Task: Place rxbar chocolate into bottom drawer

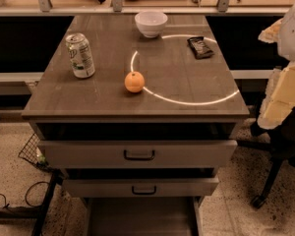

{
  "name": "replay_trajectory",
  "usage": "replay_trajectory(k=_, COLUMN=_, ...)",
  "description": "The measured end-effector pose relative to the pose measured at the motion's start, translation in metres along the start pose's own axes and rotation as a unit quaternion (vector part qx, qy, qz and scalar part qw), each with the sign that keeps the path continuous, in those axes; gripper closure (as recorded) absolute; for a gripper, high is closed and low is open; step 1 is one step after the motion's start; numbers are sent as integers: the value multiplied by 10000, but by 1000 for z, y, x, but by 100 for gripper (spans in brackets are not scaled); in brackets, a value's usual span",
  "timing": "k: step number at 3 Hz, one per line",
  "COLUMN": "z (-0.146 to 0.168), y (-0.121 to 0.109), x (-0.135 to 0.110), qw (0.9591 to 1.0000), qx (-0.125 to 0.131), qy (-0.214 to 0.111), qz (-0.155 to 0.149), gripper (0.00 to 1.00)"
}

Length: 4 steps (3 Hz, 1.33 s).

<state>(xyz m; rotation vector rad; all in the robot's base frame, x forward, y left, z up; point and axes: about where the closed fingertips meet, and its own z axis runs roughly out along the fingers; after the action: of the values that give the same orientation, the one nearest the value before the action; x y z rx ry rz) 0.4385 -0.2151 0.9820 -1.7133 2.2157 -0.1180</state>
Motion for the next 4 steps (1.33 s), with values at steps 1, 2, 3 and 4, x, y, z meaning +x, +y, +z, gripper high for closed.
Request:
replay_trajectory(k=1, z=-1, y=-2, x=-1, qw=10000, qx=57, qy=-16, qz=9, gripper=0)
replay_trajectory(k=2, z=5, y=-15, x=-2, qw=9992, qx=314, qy=-196, qz=155, gripper=0)
replay_trajectory(k=3, z=27, y=-45, x=0, qw=9929, qx=739, qy=-659, qz=665, gripper=0)
replay_trajectory(k=4, z=51, y=-78, x=-3, qw=9785, qx=1058, qy=-1295, qz=1206, gripper=0)
